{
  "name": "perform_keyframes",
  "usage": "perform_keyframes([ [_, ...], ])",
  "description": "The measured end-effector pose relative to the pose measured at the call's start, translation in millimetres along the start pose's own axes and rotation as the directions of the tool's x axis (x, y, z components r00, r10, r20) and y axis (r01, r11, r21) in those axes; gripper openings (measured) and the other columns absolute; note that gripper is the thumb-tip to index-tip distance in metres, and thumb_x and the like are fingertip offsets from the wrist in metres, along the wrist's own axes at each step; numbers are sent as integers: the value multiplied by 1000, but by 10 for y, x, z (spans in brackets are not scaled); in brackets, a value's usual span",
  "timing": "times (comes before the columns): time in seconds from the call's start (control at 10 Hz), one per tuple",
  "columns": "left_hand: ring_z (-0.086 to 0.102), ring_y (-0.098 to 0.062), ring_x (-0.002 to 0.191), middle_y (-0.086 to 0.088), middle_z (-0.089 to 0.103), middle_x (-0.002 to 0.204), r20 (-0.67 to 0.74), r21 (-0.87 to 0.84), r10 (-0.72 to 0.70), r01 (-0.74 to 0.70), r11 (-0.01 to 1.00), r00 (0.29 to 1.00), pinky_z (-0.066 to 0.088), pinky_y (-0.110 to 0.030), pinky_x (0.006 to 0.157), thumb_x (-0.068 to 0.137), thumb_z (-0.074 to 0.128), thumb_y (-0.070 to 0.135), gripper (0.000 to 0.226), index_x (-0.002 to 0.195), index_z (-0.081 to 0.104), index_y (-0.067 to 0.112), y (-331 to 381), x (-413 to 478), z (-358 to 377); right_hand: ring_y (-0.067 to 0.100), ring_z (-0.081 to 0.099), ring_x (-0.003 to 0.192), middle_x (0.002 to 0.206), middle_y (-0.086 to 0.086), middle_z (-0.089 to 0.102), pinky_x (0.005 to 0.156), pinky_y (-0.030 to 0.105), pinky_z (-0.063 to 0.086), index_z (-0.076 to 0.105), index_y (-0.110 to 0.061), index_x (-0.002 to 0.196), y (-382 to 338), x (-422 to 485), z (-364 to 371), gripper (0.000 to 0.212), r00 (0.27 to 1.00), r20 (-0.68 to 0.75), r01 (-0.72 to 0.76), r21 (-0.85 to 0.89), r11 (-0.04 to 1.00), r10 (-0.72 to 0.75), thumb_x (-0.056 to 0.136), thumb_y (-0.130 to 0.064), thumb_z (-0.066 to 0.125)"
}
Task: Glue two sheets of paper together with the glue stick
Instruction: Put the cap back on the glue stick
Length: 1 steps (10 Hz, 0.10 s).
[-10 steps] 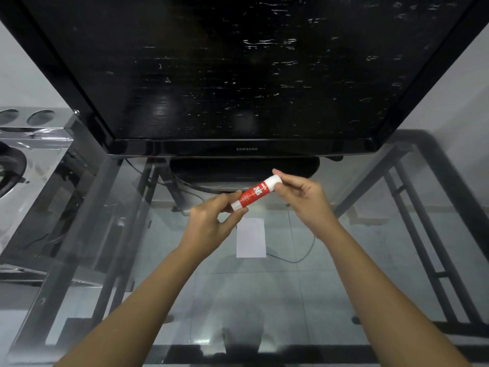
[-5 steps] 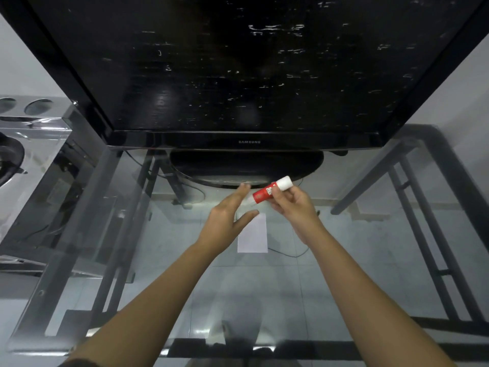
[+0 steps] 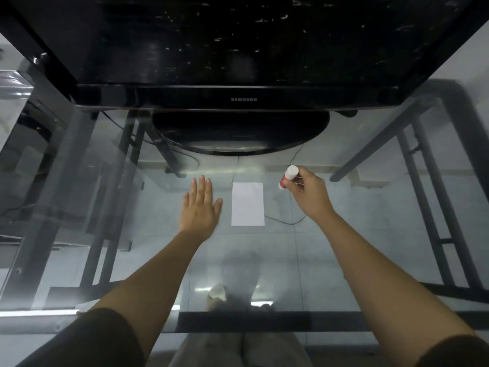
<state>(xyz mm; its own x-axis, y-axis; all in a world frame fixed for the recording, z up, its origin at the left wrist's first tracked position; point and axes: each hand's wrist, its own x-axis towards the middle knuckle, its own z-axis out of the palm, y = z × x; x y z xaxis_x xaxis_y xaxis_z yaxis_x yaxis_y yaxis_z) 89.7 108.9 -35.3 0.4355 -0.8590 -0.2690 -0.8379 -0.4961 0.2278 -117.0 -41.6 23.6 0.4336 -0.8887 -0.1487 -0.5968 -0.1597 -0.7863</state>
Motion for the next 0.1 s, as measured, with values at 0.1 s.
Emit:
perform_keyframes([
  [0.1,-15,-23,142,-8,-10,156,-31,-8,-2,1,1000,1000,-5,-38,113,97,11,43,61,145,-7,11,-1,15,15,18,62,103,110,5,66,85,22,44,59,-12,111,29,20,3,27,1000,9,5,6,1000,-5,85,-17,65],
])
